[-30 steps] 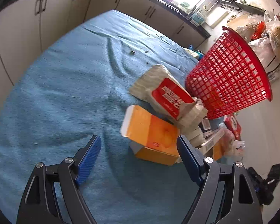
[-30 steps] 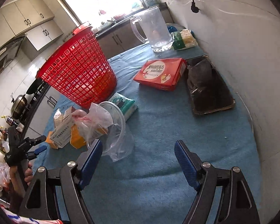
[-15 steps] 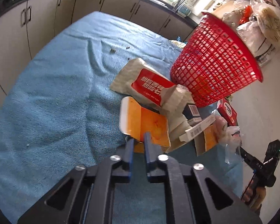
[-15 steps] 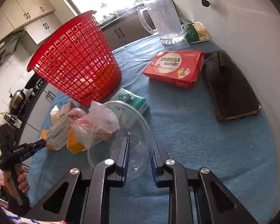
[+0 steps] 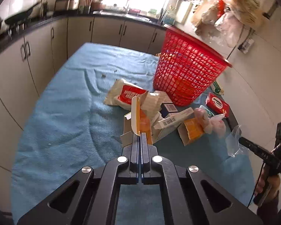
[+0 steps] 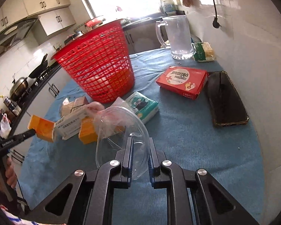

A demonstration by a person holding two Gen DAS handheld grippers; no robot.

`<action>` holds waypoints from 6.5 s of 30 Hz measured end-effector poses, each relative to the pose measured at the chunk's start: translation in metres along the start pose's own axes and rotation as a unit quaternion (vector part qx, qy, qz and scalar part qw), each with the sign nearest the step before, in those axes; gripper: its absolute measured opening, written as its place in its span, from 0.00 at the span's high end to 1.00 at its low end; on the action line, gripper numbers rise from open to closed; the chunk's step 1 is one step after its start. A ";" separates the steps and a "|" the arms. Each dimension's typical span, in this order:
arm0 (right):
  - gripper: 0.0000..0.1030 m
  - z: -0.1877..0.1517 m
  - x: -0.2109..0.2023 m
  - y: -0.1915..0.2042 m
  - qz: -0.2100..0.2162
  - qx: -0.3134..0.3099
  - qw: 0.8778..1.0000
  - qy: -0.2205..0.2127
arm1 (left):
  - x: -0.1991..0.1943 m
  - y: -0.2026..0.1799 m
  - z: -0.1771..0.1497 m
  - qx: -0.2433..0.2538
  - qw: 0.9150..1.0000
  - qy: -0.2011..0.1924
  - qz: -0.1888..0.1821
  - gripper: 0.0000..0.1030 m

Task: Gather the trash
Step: 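Lift and carry the orange box and plastic bowl over the red basket, then open both tools to drop the box and bowl into the basket, then grasp the white barcoded box with the left tool while the right tool grasps the plastic bag, then lift and carry the white box and plastic bag over the red basket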

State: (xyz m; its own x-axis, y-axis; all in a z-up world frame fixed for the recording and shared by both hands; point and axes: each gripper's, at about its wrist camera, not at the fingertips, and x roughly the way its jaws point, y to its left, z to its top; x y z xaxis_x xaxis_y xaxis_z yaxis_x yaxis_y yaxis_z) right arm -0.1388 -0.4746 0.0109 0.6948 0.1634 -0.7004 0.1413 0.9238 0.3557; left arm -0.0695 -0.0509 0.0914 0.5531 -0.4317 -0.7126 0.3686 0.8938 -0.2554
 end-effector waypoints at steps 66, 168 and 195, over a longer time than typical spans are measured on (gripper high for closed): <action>0.86 -0.032 -0.133 0.077 0.049 -0.075 0.991 -0.105 | -0.139 -0.085 -0.034 0.164 0.968 -0.132 0.135 1.00; 0.36 0.028 0.069 0.031 0.105 0.037 0.993 0.038 | 0.111 -0.081 0.009 0.208 0.975 0.068 -0.028 0.75; 0.89 -0.005 -0.015 0.068 0.079 -0.053 0.995 -0.024 | -0.031 -0.091 -0.025 0.175 0.983 -0.047 0.002 0.78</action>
State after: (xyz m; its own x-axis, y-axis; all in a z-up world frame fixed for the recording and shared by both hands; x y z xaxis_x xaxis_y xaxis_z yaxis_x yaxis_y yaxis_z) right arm -0.1429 -0.4124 0.0424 0.7361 0.2941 -0.6097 -0.0445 0.9198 0.3899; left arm -0.1386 -0.1163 0.1205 0.6157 -0.4515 -0.6458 0.5916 0.8062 0.0004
